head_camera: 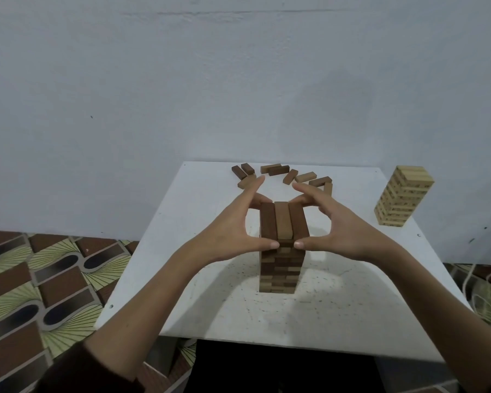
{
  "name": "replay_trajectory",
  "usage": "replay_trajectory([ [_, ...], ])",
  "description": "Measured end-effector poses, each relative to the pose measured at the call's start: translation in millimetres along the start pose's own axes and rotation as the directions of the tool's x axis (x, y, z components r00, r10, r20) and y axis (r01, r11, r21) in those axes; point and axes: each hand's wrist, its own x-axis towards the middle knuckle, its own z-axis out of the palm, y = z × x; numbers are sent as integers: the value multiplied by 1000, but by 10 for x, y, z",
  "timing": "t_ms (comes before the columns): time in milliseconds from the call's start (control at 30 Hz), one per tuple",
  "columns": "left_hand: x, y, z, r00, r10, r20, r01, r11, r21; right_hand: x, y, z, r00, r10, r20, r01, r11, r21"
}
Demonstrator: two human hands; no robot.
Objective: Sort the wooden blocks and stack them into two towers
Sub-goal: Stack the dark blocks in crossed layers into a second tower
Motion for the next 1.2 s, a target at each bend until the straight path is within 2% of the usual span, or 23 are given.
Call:
replay_trajectory([
  [667,0,-19,103,999,-19,-39,16,996,-85,8,-97,62,1000,17,7,-17,999,42],
  [1200,22,-94,172,997,-72,-15,67,970,-234,3,-83,153,1000,30,-8,-28,973,229],
])
